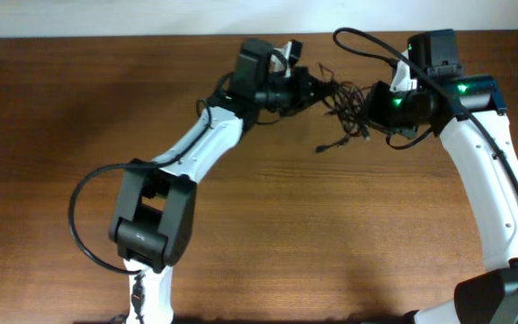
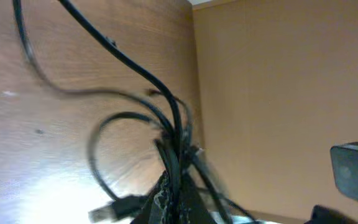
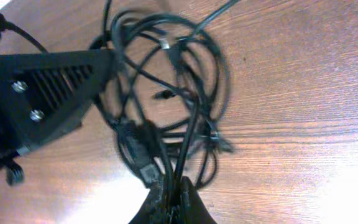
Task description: Untangle cables
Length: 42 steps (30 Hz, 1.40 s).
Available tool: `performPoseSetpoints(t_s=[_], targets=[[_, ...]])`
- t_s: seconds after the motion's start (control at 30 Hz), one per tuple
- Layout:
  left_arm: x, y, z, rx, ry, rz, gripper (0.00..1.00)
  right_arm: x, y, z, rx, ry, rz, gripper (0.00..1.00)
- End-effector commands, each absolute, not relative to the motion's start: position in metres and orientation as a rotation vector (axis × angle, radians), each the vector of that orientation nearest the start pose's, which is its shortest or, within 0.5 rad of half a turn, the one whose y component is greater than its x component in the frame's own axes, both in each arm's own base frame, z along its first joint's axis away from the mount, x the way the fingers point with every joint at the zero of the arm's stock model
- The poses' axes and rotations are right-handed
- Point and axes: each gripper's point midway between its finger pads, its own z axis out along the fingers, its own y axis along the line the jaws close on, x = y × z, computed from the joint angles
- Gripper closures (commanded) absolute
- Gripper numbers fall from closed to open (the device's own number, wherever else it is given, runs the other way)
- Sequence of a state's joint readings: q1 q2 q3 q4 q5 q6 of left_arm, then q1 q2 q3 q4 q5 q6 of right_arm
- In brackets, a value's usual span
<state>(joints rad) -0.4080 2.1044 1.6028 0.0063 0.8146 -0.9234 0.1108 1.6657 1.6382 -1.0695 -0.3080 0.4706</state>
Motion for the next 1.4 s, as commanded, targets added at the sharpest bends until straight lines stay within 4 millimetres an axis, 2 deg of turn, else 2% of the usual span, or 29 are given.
performPoseSetpoints(t_s=[0.0, 0.1, 0.17, 0.23, 0.3, 0.4, 0.47, 0.53, 0.6, 0.67, 0.73, 0.8, 0.9, 1.03, 1.13, 1.23, 1.3, 1.37], targets=[[0.512, -0.263, 0.169, 0.031, 2.278, -1.346, 1.00, 0.391, 0.067, 0.222, 0.409, 2.684, 0.500, 0.96], [0.522, -0.210, 0.170, 0.034, 2.302, -1.086, 1.00, 0.389, 0.036, 0.218, 0.513, 2.688, 0.447, 0.96], [0.522, -0.188, 0.183, 0.055, 2.295, -0.941, 1.00, 0.388, 0.025, 0.217, 0.549, 2.685, 0.436, 0.96], [0.515, -0.160, 0.217, 0.095, 2.257, -0.713, 1.00, 0.387, 0.018, 0.213, 0.541, 2.699, 0.386, 0.96], [0.506, -0.142, 0.249, 0.086, 2.213, -0.581, 1.00, 0.385, 0.012, 0.203, 0.563, 2.731, 0.332, 0.96], [0.491, -0.129, 0.287, 0.107, 2.147, -0.530, 1.00, 0.386, 0.011, 0.186, 0.516, 2.792, 0.307, 0.96], [0.485, -0.112, 0.306, 0.082, 2.114, -0.510, 1.00, 0.383, 0.006, 0.175, 0.512, 2.836, 0.290, 0.96], [0.481, -0.084, 0.324, 0.029, 2.076, -0.476, 1.00, 0.379, -0.006, 0.163, 0.555, 2.879, 0.285, 0.96], [0.479, -0.067, 0.329, -0.005, 2.069, -0.459, 1.00, 0.377, -0.018, 0.160, 0.602, 2.884, 0.281, 0.96], [0.475, -0.065, 0.324, -0.014, 2.094, -0.464, 1.00, 0.378, -0.016, 0.162, 0.572, 2.876, 0.376, 0.96], [0.467, -0.082, 0.319, 0.036, 2.125, -0.547, 1.00, 0.382, 0.018, 0.175, 0.328, 2.842, 0.663, 0.90], [0.456, -0.110, 0.317, 0.108, 2.149, -0.635, 1.00, 0.382, 0.055, 0.188, 0.127, 2.784, 0.865, 0.71], [0.445, -0.140, 0.314, 0.180, 2.169, -0.687, 1.00, 0.386, 0.097, 0.201, -0.032, 2.713, 1.007, 0.51], [0.443, -0.149, 0.316, 0.155, 2.171, -0.724, 1.00, 0.395, 0.143, 0.222, -0.182, 2.586, 1.146, 0.33], [0.443, -0.150, 0.317, 0.112, 2.175, -0.751, 1.00, 0.399, 0.163, 0.232, -0.231, 2.524, 1.206, 0.32], [0.440, -0.156, 0.317, 0.112, 2.183, -0.796, 1.00, 0.403, 0.193, 0.245, -0.292, 2.456, 1.258, 0.32], [0.437, -0.163, 0.317, 0.104, 2.190, -0.821, 1.00, 0.407, 0.208, 0.248, -0.261, 2.452, 1.253, 0.32], [0.435, -0.168, 0.317, 0.114, 2.192, -0.829, 1.00, 0.415, 0.219, 0.246, -0.157, 2.476, 1.201, 0.33]])
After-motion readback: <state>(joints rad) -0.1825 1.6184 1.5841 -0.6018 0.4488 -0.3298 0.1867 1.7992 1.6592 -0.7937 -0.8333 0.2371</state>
